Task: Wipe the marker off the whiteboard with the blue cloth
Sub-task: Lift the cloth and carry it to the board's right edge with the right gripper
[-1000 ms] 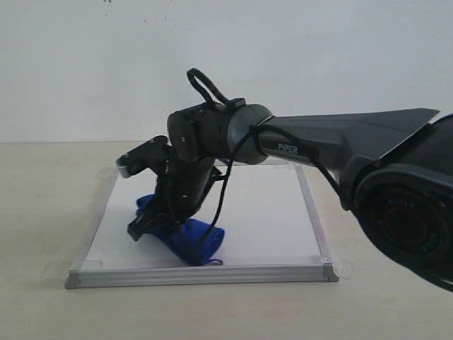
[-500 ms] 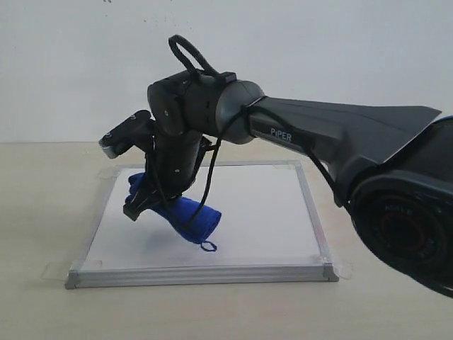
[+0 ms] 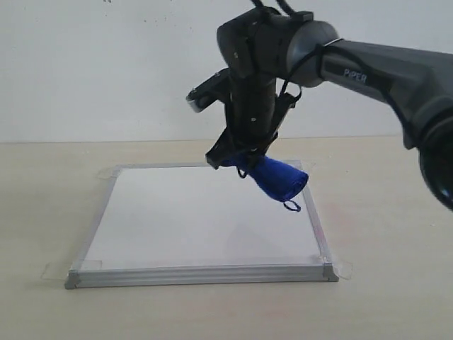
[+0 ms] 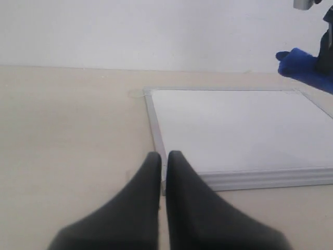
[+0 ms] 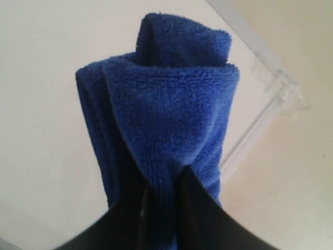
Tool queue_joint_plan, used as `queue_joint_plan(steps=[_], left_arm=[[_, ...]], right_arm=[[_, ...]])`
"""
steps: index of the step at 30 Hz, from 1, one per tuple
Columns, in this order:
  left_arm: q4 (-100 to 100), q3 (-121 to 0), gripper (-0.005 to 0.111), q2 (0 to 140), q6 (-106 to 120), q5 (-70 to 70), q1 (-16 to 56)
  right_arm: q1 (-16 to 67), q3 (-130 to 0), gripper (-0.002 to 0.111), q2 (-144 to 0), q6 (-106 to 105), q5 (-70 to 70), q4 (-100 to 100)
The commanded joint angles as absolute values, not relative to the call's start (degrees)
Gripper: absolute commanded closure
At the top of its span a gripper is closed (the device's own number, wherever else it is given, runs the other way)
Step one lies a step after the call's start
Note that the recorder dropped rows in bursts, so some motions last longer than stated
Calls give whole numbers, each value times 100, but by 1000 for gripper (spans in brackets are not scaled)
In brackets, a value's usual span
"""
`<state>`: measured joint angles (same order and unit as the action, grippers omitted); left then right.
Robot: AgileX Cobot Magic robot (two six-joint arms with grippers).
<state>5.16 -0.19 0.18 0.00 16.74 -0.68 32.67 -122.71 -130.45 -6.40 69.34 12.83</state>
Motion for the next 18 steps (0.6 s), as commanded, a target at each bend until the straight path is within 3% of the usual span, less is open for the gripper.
queue_joint_plan(steps=[1,18], left_arm=[[513,0,103,0,0,1658,-55],[513,0,103,0,0,1658,-55]], right_arm=[[2860,-12080,109,-12715,-453,6996,1230],[1492,-11108,109,-12388,1319,6996,0]])
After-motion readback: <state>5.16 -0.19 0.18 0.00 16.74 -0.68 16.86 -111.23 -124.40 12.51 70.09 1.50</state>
